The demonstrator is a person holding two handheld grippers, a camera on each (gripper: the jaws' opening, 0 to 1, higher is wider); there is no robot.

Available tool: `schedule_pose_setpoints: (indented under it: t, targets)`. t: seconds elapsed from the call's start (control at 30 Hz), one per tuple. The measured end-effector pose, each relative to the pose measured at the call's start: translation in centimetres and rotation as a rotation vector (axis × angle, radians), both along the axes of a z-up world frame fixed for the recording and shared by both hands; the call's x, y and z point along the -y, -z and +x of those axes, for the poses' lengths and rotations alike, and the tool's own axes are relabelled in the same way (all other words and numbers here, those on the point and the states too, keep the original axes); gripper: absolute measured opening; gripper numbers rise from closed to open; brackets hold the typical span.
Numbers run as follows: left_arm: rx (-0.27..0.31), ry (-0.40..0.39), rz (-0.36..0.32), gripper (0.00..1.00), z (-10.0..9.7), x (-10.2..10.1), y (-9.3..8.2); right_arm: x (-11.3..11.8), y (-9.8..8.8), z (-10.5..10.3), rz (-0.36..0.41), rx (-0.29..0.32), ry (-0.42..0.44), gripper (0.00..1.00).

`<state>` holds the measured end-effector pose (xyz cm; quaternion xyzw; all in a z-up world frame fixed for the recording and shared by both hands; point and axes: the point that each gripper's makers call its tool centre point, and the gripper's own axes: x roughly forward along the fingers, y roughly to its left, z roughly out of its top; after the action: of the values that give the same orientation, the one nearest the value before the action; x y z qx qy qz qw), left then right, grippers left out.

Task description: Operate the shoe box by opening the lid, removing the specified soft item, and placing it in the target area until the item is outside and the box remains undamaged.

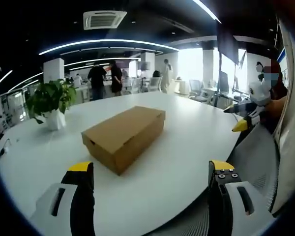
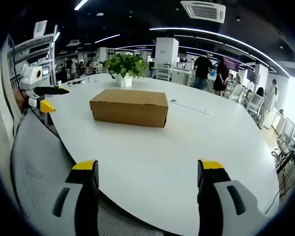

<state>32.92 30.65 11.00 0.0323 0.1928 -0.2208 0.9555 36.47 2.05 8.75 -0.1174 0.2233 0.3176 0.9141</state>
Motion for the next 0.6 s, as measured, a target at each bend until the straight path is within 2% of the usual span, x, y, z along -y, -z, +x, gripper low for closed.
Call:
schedule_pose_setpoints:
  t: [0.3, 0.6]
  targets:
    - [0.002, 0.010, 0.008, 0.99, -0.2, 0.2, -0.1, -0.1, -0.4, 0.5, -0.006, 0.013, -0.020, 0.78]
    - [-0.001, 0.011, 0.014, 0.98, 0.0, 0.1, -0.1, 0.6, -1.2, 1.2, 0.011, 0.020, -0.002, 0.77]
